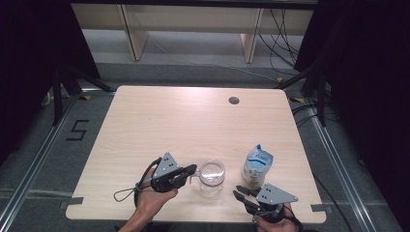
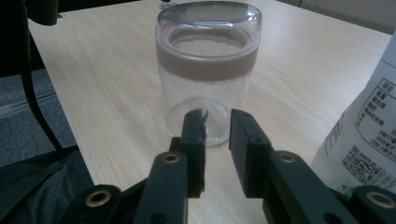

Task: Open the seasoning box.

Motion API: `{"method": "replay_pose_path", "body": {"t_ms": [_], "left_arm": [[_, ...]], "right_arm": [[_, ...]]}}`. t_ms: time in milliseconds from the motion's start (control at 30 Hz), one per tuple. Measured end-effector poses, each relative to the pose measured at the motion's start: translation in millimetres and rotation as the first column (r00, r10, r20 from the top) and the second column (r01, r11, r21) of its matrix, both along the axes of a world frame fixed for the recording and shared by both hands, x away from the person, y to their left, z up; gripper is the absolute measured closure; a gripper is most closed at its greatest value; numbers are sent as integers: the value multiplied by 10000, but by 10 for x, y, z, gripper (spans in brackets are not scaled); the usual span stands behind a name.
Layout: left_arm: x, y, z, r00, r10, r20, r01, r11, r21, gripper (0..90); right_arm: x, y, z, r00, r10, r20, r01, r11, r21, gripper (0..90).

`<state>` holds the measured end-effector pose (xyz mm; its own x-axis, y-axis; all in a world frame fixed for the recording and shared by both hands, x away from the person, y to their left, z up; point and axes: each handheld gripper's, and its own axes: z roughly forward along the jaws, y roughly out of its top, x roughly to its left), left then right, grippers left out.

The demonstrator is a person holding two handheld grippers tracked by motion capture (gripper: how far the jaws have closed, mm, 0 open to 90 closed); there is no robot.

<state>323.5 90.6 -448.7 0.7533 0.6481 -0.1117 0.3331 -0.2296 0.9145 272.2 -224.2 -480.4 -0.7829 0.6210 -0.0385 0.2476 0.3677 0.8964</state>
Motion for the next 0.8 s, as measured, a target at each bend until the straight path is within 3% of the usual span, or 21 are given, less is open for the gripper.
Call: {"method": "replay_pose_path", "body": {"t_ms": [167, 200, 233, 300, 400, 600, 700, 800], "left_arm": [[-2, -1, -2, 10000, -10, 54, 10, 10000, 17, 892], [-3, -1, -3, 10000, -9, 60, 9, 10000, 16, 892], [-2, 0, -3, 10000, -13, 68, 13, 10000, 16, 892], [-4, 0, -2, 10000, 3, 63, -3, 10000, 29, 892], [-5, 0, -5, 9999, -22, 98, 22, 10000, 30, 892], [-6, 5, -14, 10000, 5, 91, -4, 10000, -50, 892], [-15, -4, -18, 10000, 66, 72, -65, 9999, -93, 892], [-11, 0, -14, 9997, -27, 223, 26, 10000, 37, 892]], "right_arm": [[42, 27, -9, 10000, -56, -13, 56, 9999, 156, 790], [37, 33, -3, 9998, -37, -208, 39, 9999, 119, 792], [51, 40, -7, 10000, 2, 45, -3, 9999, 137, 796], [36, 55, -1, 9996, -157, -252, 161, 9998, 152, 802], [68, 69, -1, 10000, -57, 45, 57, 10000, 80, 815], [96, 89, -2, 9998, -3, -174, 4, 9999, 100, 837], [122, 106, -9, 9999, 27, 152, -30, 9998, 171, 844], [123, 122, -5, 10000, 39, -60, -39, 9999, 113, 846]]}}
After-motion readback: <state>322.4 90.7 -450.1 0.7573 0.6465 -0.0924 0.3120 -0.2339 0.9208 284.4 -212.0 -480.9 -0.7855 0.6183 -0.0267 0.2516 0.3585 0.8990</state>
